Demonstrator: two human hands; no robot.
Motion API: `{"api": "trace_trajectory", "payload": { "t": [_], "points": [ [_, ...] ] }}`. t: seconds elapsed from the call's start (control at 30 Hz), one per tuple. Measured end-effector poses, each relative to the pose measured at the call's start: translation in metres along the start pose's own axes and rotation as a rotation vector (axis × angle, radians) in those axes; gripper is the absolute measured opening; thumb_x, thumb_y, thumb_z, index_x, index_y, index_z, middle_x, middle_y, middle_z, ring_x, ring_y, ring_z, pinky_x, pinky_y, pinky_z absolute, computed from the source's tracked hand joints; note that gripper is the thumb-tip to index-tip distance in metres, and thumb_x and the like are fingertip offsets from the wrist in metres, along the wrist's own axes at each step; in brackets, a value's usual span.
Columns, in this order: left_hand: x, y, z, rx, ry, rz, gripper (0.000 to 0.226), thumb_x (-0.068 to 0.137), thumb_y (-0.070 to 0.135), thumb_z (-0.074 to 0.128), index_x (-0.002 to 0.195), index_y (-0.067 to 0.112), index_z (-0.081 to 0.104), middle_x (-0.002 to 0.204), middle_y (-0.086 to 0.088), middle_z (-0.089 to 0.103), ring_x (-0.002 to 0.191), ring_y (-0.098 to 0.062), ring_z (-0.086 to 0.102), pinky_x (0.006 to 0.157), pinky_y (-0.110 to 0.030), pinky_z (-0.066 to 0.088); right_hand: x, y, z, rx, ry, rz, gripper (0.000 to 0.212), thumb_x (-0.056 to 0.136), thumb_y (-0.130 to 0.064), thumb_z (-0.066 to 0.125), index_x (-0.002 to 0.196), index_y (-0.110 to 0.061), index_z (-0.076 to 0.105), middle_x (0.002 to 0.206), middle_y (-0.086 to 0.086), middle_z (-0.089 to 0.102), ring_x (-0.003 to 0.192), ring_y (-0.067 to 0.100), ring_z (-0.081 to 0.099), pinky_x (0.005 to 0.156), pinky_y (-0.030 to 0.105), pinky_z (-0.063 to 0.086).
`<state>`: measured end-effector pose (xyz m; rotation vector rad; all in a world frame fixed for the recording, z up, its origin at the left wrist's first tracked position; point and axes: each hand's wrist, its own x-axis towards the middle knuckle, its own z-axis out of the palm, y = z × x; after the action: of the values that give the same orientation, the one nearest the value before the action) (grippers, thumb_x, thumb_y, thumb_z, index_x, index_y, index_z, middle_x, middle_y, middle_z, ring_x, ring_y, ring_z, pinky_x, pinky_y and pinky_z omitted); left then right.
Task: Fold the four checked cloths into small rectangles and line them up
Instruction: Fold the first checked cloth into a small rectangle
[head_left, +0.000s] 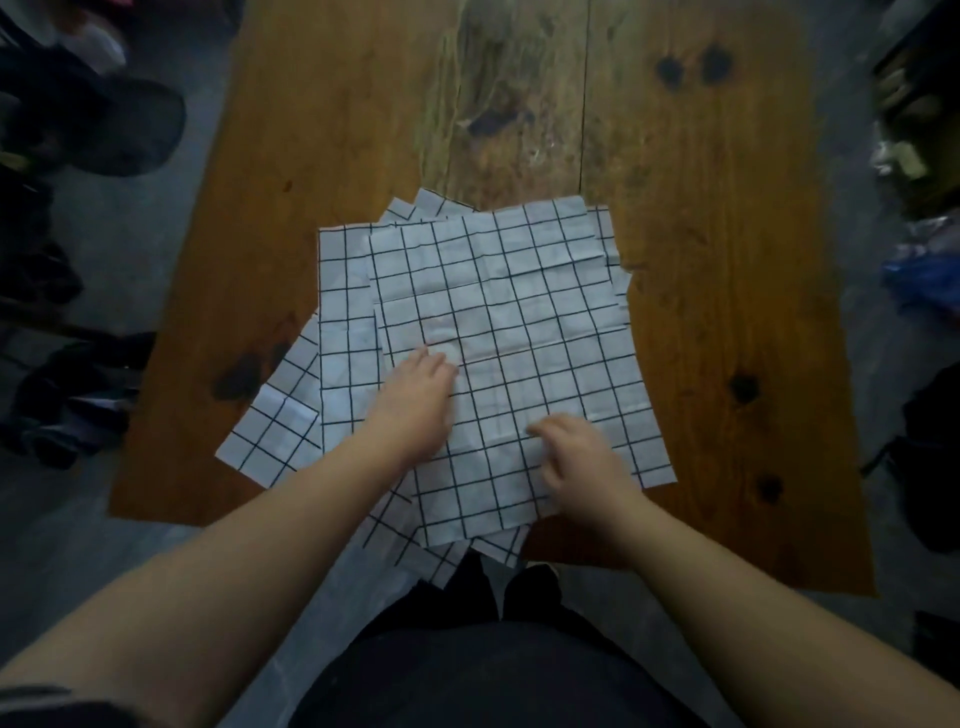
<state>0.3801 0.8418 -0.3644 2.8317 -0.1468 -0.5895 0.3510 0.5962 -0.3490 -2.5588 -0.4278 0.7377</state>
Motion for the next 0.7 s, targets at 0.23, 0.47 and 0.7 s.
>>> {"api": "trace_trajectory", "payload": {
  "t": [0.23,0.47,0.7],
  "points": [
    [-0.068,0.020,0.047,0.002,-0.118,0.188,0.064,0.100,0.037,0.039,0.158,0.024,0.016,0.167,-0.004,0.010,0.154,-0.024,0.002,0.126,-0.043,0.005,-0.010,0.036,-0.011,-0.113,0.109,0.285,0.060,0.096,-0.021,0.051,0.154,-0.021,0.034,0.163,0.004,0.024,0.152,0.022,0.016,0.123,0.040,0.016],
    [-0.075,-0.012,0.059,0.094,-0.089,0.296,0.065,0.100,0.040,0.042,0.158,0.029,0.016,0.167,-0.003,0.008,0.154,-0.025,-0.001,0.120,-0.039,-0.009,-0.054,0.040,0.022,-0.159,0.057,0.355,0.064,0.098,-0.027,0.048,0.158,-0.024,0.025,0.167,0.002,0.017,0.152,0.022,0.016,0.122,0.040,0.019],
    [-0.111,-0.026,0.063,0.056,-0.052,0.232,0.067,0.098,0.034,0.052,0.157,0.025,0.023,0.167,-0.002,0.012,0.154,-0.023,0.003,0.118,-0.036,-0.007,-0.095,0.038,0.047,-0.205,0.096,0.187,0.066,0.098,-0.030,0.053,0.158,-0.023,0.026,0.167,0.000,0.016,0.154,0.019,0.014,0.125,0.038,0.015]
  ]
}}
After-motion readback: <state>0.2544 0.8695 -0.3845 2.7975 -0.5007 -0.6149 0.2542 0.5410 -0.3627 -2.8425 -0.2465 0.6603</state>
